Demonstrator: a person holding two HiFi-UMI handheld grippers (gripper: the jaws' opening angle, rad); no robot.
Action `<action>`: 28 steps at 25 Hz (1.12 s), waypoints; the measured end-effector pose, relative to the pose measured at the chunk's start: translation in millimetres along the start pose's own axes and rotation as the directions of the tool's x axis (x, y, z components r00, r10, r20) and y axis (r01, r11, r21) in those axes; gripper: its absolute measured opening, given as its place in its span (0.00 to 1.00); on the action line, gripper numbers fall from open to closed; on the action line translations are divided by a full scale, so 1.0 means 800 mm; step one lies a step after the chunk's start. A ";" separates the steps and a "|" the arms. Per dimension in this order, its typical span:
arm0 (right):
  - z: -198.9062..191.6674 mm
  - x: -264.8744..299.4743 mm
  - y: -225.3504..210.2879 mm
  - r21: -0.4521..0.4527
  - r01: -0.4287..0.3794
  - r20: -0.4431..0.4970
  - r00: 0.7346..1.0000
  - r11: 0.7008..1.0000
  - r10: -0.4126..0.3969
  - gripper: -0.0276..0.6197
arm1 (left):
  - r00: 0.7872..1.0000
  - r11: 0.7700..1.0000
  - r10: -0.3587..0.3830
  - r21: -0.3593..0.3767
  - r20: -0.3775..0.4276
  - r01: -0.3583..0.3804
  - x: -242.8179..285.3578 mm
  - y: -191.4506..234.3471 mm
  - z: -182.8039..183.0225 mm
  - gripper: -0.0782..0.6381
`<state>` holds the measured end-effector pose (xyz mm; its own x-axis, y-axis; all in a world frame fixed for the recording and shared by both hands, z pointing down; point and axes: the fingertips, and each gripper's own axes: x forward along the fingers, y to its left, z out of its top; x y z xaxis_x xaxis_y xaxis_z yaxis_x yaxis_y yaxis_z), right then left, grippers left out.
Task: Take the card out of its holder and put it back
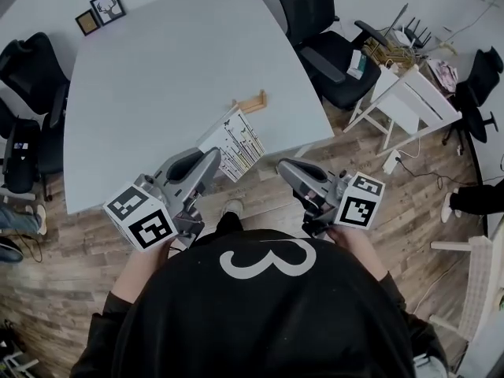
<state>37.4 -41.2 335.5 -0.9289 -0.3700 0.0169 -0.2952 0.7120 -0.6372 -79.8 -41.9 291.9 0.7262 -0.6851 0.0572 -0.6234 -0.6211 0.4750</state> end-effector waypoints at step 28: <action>0.070 0.075 -0.144 0.115 0.288 0.092 0.950 0.951 -0.298 0.06 | 0.962 0.975 -0.166 0.107 -0.217 0.192 0.185 0.205 0.046 0.14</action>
<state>28.5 -178.8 366.9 -0.7738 -0.6188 0.1355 -0.5221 0.5019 -0.6896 -85.1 -259.1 346.0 0.8649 -0.4734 0.1667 -0.4994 -0.7784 0.3803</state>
